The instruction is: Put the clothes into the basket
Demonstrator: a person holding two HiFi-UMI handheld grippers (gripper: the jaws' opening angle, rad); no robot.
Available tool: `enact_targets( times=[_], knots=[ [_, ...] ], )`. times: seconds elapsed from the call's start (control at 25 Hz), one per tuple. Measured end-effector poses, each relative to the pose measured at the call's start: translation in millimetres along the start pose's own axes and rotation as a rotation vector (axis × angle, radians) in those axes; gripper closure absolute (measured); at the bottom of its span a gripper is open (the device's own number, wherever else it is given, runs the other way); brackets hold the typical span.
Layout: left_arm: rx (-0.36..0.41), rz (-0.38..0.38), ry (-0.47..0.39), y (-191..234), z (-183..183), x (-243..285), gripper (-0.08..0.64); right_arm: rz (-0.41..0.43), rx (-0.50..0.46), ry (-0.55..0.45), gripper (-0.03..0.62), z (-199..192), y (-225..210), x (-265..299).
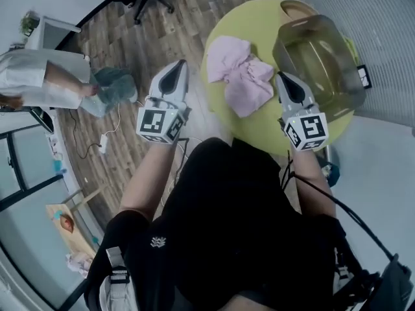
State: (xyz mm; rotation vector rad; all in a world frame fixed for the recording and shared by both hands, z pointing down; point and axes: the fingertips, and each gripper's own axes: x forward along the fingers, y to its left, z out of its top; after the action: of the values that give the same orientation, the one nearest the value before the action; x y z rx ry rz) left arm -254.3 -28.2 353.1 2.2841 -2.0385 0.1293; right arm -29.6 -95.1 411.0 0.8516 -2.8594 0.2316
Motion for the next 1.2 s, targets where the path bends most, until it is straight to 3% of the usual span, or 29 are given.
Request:
enact_targets(
  times=[0.24, 0.48, 0.68, 1.0, 1.2],
  knots=[
    [0.022, -0.1, 0.043, -17, -6, 35, 0.552, -0.023, 0.032, 0.017, 0.591, -15, 0, 0],
    [0.025, -0.222, 0.086, -27, -41, 67, 0.554, -0.106, 0.044, 0.059, 0.59, -40, -8, 0],
    [0.03, -0.366, 0.115, -36, -64, 87, 0.554, -0.201, 0.088, 0.084, 0.589, -57, 0, -3],
    [0.044, -0.521, 0.169, -56, -98, 103, 0.554, -0.197, 0.112, 0.113, 0.589, -85, 17, 12],
    [0.026, -0.542, 0.164, -57, -110, 114, 0.554, -0.159, 0.116, 0.177, 0.49, -113, 16, 26]
  ],
)
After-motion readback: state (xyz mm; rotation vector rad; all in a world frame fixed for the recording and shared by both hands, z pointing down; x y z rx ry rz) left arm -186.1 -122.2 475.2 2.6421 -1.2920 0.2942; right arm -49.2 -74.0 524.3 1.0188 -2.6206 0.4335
